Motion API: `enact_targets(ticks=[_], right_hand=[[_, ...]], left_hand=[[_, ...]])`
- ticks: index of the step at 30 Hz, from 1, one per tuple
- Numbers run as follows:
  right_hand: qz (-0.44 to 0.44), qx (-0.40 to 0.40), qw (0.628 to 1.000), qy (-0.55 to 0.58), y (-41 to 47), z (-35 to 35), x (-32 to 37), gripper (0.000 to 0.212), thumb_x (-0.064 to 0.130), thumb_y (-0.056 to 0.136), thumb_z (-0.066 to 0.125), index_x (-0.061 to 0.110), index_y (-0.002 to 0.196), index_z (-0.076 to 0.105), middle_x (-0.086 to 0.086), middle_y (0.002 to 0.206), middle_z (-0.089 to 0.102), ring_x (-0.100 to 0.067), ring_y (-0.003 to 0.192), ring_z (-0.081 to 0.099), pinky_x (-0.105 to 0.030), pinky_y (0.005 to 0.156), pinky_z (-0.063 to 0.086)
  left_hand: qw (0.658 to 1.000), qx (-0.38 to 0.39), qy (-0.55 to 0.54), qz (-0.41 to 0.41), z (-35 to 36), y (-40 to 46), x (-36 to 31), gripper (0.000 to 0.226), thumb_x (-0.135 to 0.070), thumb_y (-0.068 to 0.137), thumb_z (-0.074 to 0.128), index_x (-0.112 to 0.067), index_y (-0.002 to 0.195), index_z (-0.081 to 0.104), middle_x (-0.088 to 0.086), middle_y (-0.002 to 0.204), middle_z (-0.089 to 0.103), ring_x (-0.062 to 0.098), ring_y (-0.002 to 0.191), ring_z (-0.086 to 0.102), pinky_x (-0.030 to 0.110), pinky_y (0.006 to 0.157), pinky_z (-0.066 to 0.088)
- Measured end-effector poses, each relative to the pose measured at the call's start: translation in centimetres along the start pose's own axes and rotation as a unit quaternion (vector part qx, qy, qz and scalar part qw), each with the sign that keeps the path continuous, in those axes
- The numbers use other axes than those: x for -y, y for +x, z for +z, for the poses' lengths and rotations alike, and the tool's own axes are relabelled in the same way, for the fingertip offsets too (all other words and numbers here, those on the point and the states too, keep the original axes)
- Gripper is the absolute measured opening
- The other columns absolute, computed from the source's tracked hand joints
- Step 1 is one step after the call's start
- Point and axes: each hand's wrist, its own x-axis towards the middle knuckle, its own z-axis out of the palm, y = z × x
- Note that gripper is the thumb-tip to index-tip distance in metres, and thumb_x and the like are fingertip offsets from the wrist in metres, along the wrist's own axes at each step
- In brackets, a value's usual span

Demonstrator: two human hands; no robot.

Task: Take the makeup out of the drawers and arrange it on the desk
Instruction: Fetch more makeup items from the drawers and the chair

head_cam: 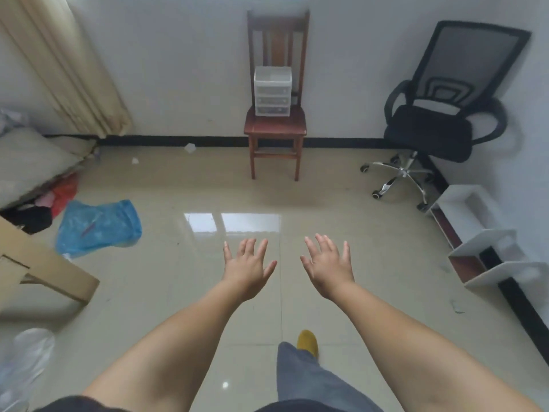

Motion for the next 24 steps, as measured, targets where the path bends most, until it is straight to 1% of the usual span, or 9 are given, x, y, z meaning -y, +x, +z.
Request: enact_targets(ticks=[4, 7, 10, 13, 15, 18, 24], right_hand=[[-0.031, -0.016, 0.999, -0.014, 10.0, -3.7, -3.2, 0.055, 0.048, 0.1, 0.014, 0.028, 0.151, 0.011, 0.0, 0.159, 0.009, -0.015, 0.146, 0.003, -0.052, 0.114, -0.006], [-0.022, 0.001, 0.999, -0.026, 16.8, -5.6, -5.3, 0.055, 0.048, 0.1, 0.015, 0.027, 0.151, 0.012, -0.001, 0.159, 0.009, -0.016, 0.146, 0.003, -0.052, 0.114, -0.005], [-0.023, 0.016, 0.999, -0.028, 23.0, -6.5, -6.0, 0.055, 0.048, 0.1, 0.015, 0.027, 0.151, 0.012, 0.0, 0.159, 0.01, -0.016, 0.146, 0.003, -0.052, 0.114, -0.005], [-0.039, 0.029, 0.998, -0.03, 29.7, -7.0, -5.6, 0.055, 0.048, 0.1, 0.015, 0.028, 0.151, 0.013, 0.002, 0.159, 0.011, -0.016, 0.146, 0.004, -0.052, 0.115, -0.004], [-0.043, 0.031, 0.998, -0.032, 34.9, -7.3, -5.0, 0.055, 0.048, 0.1, 0.015, 0.028, 0.151, 0.012, 0.002, 0.159, 0.011, -0.015, 0.146, 0.004, -0.052, 0.115, -0.004], [-0.025, 0.026, 0.999, -0.023, 43.1, -8.5, -3.6, 0.054, 0.048, 0.1, 0.014, 0.028, 0.151, 0.012, 0.002, 0.159, 0.011, -0.016, 0.146, 0.004, -0.052, 0.115, -0.003], [0.016, 0.018, 0.999, 0.02, 58.0, -12.9, -0.1, 0.054, 0.047, 0.1, 0.014, 0.029, 0.151, 0.013, 0.003, 0.158, 0.012, -0.014, 0.146, 0.005, -0.05, 0.116, -0.001]], left_hand=[[0.999, -0.013, -0.028, -0.019, -3.5, 9.7, -0.9, 0.063, -0.055, 0.096, 0.015, -0.023, 0.15, 0.004, 0.006, 0.157, 0.009, 0.02, 0.145, 0.003, 0.058, 0.112, -0.006], [0.999, -0.018, -0.048, -0.018, -5.9, 16.2, -1.3, 0.062, -0.054, 0.097, 0.017, -0.024, 0.15, 0.006, 0.004, 0.156, 0.011, 0.019, 0.144, 0.004, 0.056, 0.112, -0.006], [0.998, -0.02, -0.054, -0.025, -7.5, 22.4, -0.3, 0.061, -0.053, 0.097, 0.018, -0.024, 0.15, 0.006, 0.004, 0.156, 0.012, 0.019, 0.144, 0.005, 0.055, 0.112, -0.006], [0.998, -0.016, -0.055, -0.041, -8.7, 29.1, 1.8, 0.061, -0.053, 0.097, 0.018, -0.024, 0.15, 0.007, 0.005, 0.156, 0.013, 0.019, 0.145, 0.006, 0.056, 0.113, -0.005], [0.998, -0.014, -0.043, -0.036, -9.6, 33.9, 3.6, 0.062, -0.053, 0.097, 0.018, -0.024, 0.15, 0.008, 0.006, 0.156, 0.014, 0.02, 0.144, 0.007, 0.056, 0.113, -0.004], [0.999, -0.019, -0.025, -0.028, -11.6, 41.5, 6.8, 0.061, -0.053, 0.097, 0.019, -0.024, 0.15, 0.009, 0.005, 0.155, 0.016, 0.018, 0.143, 0.01, 0.056, 0.114, -0.001], [0.999, -0.019, 0.017, 0.026, -17.8, 56.0, 13.5, 0.061, -0.053, 0.097, 0.019, -0.023, 0.15, 0.01, 0.005, 0.154, 0.018, 0.018, 0.143, 0.011, 0.056, 0.113, -0.003]])
